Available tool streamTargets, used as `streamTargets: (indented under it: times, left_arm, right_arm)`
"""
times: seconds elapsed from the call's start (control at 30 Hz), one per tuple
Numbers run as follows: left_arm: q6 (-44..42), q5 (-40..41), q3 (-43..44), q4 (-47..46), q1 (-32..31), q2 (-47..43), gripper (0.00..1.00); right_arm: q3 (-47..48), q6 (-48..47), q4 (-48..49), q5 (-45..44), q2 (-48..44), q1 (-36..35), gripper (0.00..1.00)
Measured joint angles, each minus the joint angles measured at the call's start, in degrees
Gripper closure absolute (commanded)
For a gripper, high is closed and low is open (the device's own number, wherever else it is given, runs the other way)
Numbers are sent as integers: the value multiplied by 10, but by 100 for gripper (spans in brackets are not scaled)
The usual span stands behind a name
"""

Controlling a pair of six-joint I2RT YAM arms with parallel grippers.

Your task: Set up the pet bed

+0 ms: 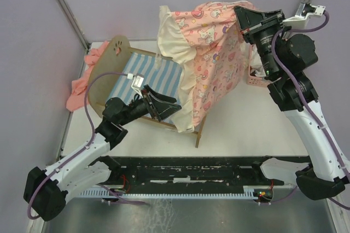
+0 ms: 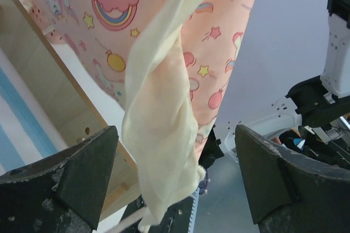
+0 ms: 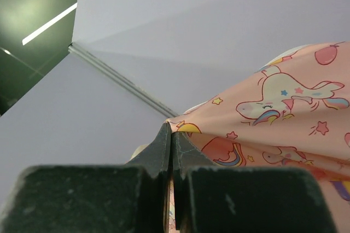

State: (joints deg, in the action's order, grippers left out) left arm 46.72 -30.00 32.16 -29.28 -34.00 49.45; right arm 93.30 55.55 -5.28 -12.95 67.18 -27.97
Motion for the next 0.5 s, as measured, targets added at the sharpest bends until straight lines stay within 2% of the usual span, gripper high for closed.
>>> streamTargets:
  times: [0.3,0.5]
  left_arm:
    - [-7,72,-21,-14,-71,62,9]
    - [-7,96,-21,-35,-120,144,9]
  right_arm:
    - [-12,19,6,-54,12,0,98]
    - [-25,22,15,-70,12,0,98]
